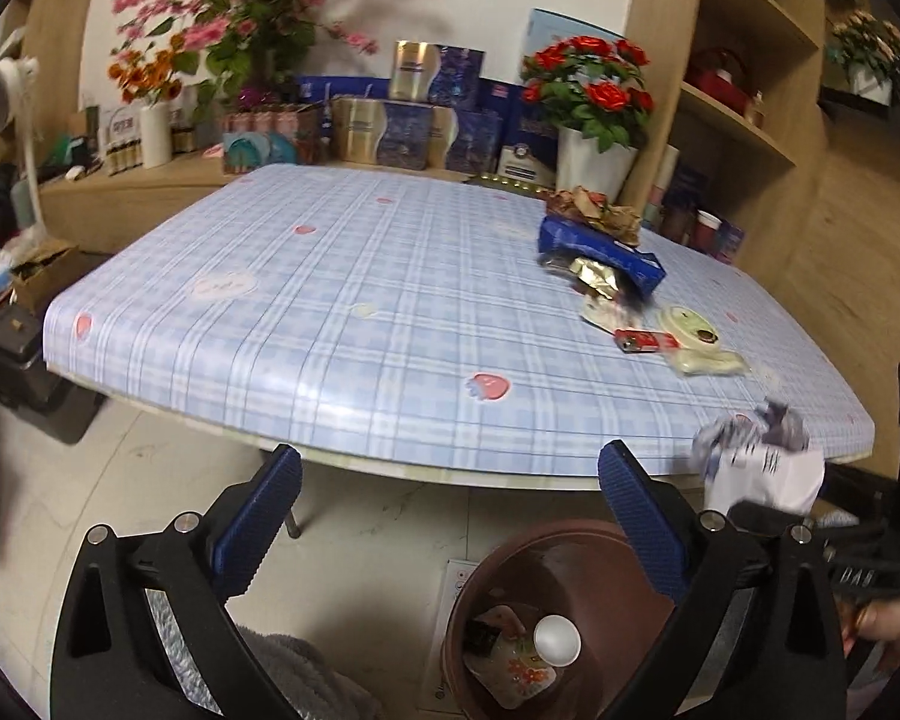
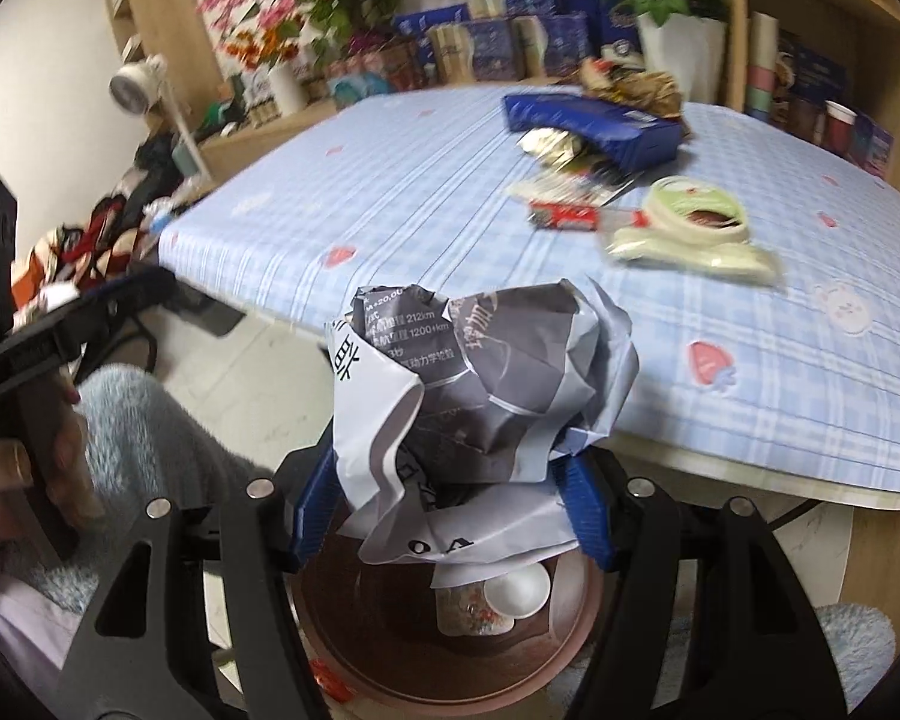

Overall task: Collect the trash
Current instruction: 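Drop the crumpled paper into the brown bin by opening the right tool, then move the right tool back over the table toward the blue box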

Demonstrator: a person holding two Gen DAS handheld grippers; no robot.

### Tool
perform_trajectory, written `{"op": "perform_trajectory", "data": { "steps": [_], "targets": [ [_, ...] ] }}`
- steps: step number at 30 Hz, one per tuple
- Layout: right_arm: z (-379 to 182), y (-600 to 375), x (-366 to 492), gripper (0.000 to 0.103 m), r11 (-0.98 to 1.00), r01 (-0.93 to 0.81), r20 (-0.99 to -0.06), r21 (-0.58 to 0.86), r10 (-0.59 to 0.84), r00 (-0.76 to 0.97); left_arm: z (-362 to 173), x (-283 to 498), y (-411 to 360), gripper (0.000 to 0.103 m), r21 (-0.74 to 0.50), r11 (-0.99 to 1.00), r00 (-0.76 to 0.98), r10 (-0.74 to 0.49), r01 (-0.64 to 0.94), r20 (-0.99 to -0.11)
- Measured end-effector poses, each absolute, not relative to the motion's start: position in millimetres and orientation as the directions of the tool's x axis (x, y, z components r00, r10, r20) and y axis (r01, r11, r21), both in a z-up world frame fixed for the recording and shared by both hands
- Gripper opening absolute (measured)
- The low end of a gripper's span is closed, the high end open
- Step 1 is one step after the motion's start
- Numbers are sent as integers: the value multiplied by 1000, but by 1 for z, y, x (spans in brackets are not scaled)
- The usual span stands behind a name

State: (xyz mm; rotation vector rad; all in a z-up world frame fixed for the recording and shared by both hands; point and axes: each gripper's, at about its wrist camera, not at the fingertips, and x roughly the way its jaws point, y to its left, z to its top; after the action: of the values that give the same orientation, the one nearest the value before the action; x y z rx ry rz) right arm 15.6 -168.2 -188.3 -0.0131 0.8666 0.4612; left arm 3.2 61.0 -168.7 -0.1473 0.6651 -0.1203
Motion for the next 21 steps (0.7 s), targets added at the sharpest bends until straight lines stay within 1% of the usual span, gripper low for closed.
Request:
{"op": "perform_trajectory", "data": {
  "steps": [5,8,11,12,13,14,16,18,19,21],
  "targets": [
    [-202,-147,10,67,878,-460,-770,134,385,510,-179,8,64,97,-181,983,755,-149,41,-639],
    [-207,-140,7,69,867,-481,-782,127,386,490,-182,10,64,97,-180,983,751,-150,42,-643],
    [-208,-137,6,76,858,-497,-785,128,394,478,-184,11,64,97,-184,982,748,-154,43,-646],
    [-208,-137,5,82,857,-499,-784,128,396,478,-184,11,64,97,-184,982,746,-154,43,-647],
    [-207,-137,4,86,856,-501,-780,129,399,481,-185,12,64,97,-185,982,745,-155,42,-649],
    [-206,-138,4,87,857,-500,-777,129,400,486,-186,12,63,97,-185,982,743,-154,41,-651],
    [-203,-141,5,93,864,-487,-766,125,396,506,-186,13,63,97,-184,982,741,-153,41,-654],
    [-199,-146,6,95,879,-461,-747,120,386,541,-187,13,62,97,-180,983,739,-152,42,-656],
    [-195,-151,6,97,890,-441,-732,118,378,567,-187,13,62,97,-179,983,739,-152,44,-656],
    [-187,-159,6,97,915,-391,-699,96,342,629,-187,13,61,97,-175,984,739,-152,47,-656]
  ]
}}
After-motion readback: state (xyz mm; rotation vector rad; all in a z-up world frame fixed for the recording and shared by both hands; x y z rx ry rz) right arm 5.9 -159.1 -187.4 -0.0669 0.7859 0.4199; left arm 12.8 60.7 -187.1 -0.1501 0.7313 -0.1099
